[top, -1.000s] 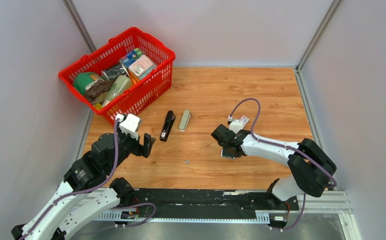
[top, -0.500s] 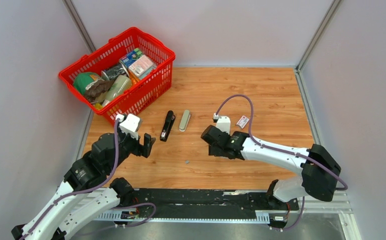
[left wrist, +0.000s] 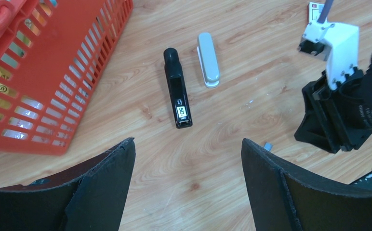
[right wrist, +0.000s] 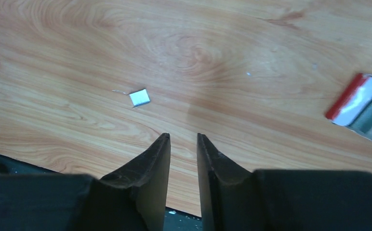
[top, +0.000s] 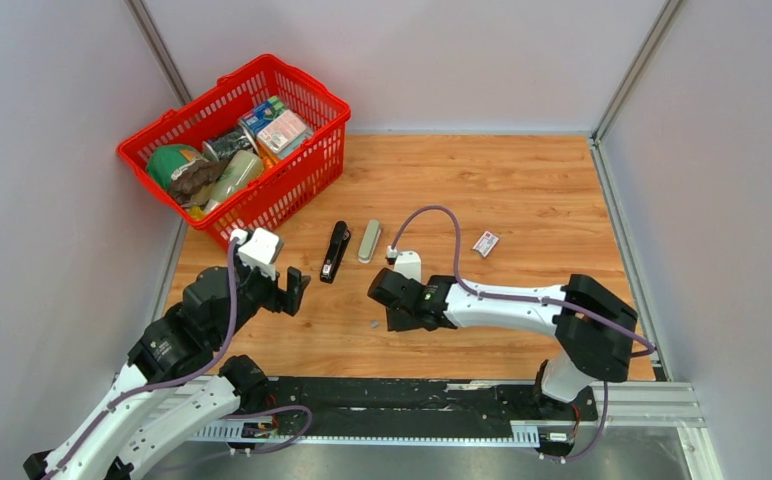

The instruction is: Unload the staples from the stapler

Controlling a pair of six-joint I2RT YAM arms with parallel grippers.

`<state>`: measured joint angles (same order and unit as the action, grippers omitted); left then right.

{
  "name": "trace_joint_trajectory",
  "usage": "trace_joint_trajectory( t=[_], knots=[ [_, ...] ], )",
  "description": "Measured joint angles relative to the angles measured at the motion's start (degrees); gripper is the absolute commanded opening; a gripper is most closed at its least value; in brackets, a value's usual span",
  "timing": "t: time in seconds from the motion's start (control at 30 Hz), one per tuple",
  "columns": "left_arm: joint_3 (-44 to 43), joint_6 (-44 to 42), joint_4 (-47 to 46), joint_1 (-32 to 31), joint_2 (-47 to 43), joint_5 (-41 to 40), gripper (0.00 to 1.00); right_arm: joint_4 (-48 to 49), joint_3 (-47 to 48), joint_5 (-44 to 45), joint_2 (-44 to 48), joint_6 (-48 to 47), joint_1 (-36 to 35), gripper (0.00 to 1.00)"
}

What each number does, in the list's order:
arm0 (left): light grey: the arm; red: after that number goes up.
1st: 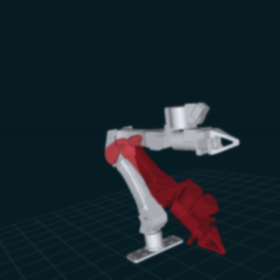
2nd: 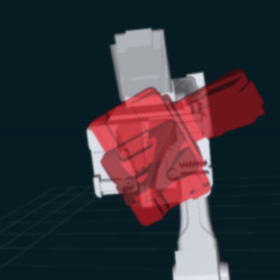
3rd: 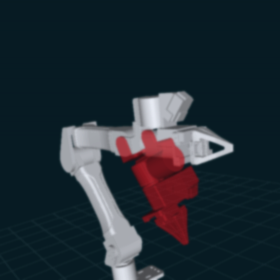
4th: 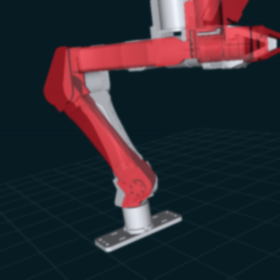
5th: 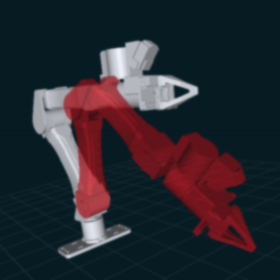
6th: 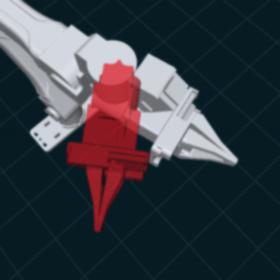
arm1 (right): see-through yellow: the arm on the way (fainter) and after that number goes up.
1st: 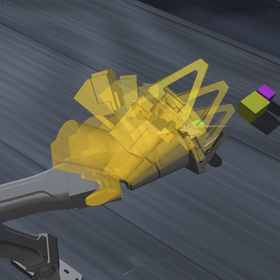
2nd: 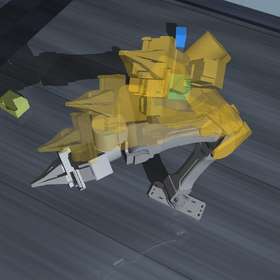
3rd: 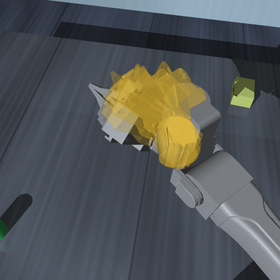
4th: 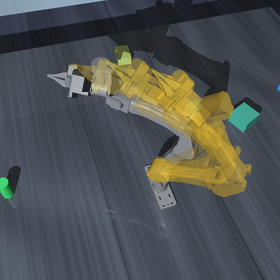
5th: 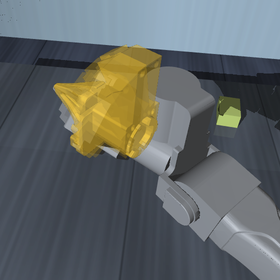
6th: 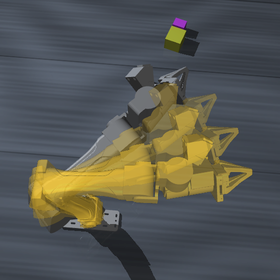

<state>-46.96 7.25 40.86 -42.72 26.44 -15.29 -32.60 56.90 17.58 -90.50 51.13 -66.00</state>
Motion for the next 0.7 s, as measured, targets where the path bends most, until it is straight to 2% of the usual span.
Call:
trace_joint_trajectory(
  t=[0.13,0.17,0.7],
  knots=[
    [0.0,0.0,0.0,0.0,-0.4,0.0,0.87,1.7,1.5,-2.2,-3.4,0.2,-0.9,0.01],
    [0.0,0.0,0.0,0.0,-0.5,0.0,0.88,2.2,1.7,-2.7,-4.2,0.3,-1.1,0.0],
    [0.1,0.0,0.0,0.0,-0.6,0.1,0.88,5.5,3.6,-6.3,-10.4,0.7,-1.5,0.0]
  ],
)
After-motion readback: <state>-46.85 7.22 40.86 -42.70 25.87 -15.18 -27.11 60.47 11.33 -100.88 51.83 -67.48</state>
